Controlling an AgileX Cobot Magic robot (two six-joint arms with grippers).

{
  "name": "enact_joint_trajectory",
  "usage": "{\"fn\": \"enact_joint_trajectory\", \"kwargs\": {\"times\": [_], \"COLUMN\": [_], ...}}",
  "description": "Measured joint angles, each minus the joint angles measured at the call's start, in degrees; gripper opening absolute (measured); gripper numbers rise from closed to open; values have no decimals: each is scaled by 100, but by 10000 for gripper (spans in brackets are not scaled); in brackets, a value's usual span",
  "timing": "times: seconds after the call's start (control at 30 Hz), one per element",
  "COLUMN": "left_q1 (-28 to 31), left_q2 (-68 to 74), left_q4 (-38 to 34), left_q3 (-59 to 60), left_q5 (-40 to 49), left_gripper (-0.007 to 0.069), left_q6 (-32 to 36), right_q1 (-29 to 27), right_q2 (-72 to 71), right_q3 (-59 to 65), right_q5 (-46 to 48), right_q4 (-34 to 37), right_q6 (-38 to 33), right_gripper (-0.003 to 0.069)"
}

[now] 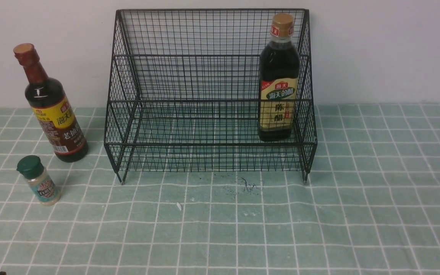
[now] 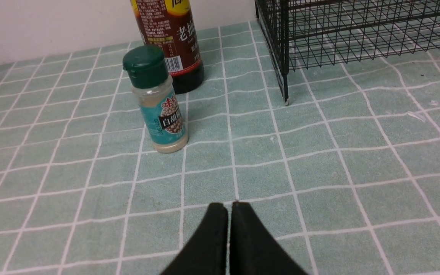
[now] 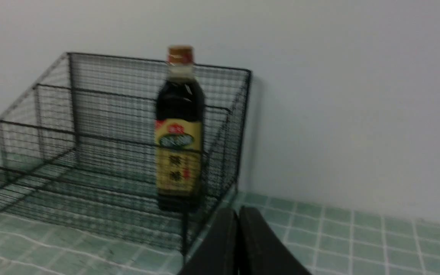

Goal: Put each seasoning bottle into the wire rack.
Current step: Use the left arm to grab the condiment bottle closest to it

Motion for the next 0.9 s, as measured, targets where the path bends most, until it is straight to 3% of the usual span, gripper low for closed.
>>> {"fn": "enact_joint_trajectory", "kwargs": {"times": [0.17,0.3,0.9], "left_q1": [0,0,0], "left_q2": [0,0,0], "left_q4": [0,0,0], "left_q3": [0,0,0], "left_q5": [0,0,0], "left_gripper": [-6,-6,-6], "left_q6": [0,0,0], "right_q1": [-921,-1241,-1311], "right_q2": [-406,-618,-642], "right_q3": [972,1299,1289], "right_q5": [0,414,486], "right_q4": [-50,-61,-61], "right_q6": [-24,-24,-24], "right_gripper": [-15,-15,-15]}}
